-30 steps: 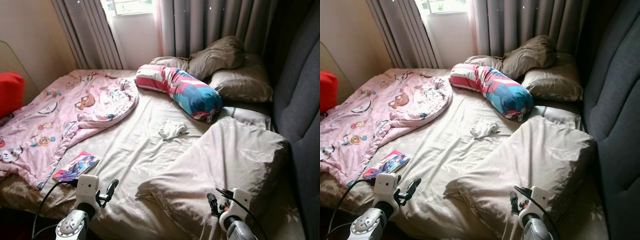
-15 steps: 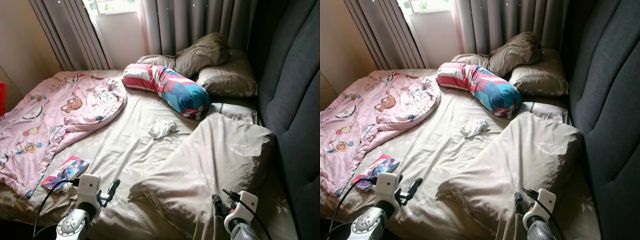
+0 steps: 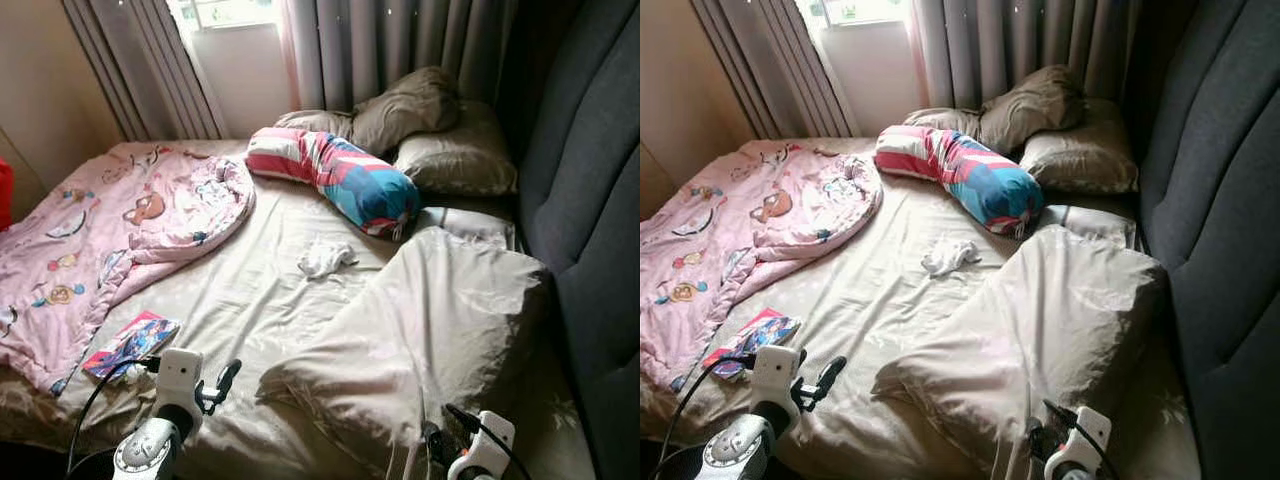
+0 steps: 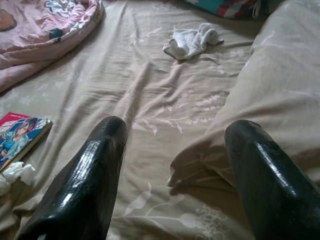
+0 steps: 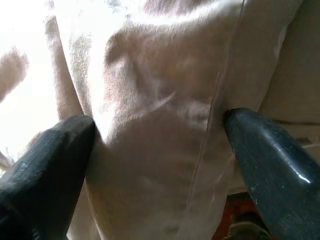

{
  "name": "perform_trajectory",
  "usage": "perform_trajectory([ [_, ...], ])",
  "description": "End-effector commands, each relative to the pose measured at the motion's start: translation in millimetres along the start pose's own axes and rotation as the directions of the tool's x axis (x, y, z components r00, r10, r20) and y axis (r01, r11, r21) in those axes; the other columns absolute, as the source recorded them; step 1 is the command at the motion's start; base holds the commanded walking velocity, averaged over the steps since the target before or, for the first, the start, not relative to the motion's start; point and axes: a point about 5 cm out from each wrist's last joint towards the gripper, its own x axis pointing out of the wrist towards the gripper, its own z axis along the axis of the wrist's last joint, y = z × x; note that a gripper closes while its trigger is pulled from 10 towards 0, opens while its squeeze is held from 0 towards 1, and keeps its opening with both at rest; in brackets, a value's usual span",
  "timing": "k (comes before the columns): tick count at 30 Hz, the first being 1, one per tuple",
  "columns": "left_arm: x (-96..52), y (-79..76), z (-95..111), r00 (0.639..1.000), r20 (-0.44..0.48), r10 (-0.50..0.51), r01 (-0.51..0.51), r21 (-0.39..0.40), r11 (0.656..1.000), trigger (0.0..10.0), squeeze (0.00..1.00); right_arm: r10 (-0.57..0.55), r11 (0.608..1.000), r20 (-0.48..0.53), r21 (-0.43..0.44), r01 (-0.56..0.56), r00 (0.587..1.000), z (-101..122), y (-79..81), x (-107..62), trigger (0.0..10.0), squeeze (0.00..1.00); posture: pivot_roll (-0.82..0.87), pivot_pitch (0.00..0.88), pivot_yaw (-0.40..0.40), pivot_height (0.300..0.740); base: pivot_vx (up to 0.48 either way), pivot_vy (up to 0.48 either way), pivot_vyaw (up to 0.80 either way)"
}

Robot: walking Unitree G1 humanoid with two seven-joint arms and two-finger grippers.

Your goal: Clean up the room

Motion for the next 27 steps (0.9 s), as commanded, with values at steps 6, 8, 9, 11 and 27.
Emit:
perform_trajectory([
  [6,-7.1,5.1,1.7,1.0,-0.009,-0.023,0.023,0.044,0.999,10.0,0.0,0.061,0.998,-0.028,0.028,-0.06,0.998,-10.0,13.1,1.0,10.0,0.0,0.01,0.081,0.133,0.674,0.0,0.0,0.0],
  [8,-8.9,7.0,2.8,1.0,-0.008,-0.026,0.026,0.05,0.998,10.0,0.0,0.057,0.998,-0.038,0.019,-0.056,0.998,-11.7,13.5,1.0,10.0,0.0,0.02,0.082,0.14,0.674,0.0,0.0,0.0],
  [9,-9.1,7.3,3.2,1.0,-0.008,-0.027,0.027,0.052,0.998,10.0,0.0,0.052,0.999,-0.044,0.015,-0.052,0.998,-12.4,12.9,1.0,10.0,0.0,0.02,0.082,0.14,0.674,0.0,0.0,0.0],
  [11,-10.0,7.6,5.7,0.999,-0.006,-0.034,0.035,0.061,0.998,10.0,0.0,0.046,0.999,-0.065,-0.001,-0.046,0.997,-14.0,14.1,1.5,10.0,0.0,0.02,0.106,0.152,0.674,0.0,0.0,0.0],
  [27,-17.8,2.3,24.6,0.998,0.033,-0.054,0.052,0.08,0.995,10.0,0.0,0.0,1.0,-0.041,-0.008,0.0,0.999,-9.0,16.5,4.1,10.0,0.0,0.09,0.191,0.162,0.674,0.0,0.0,0.0],
])
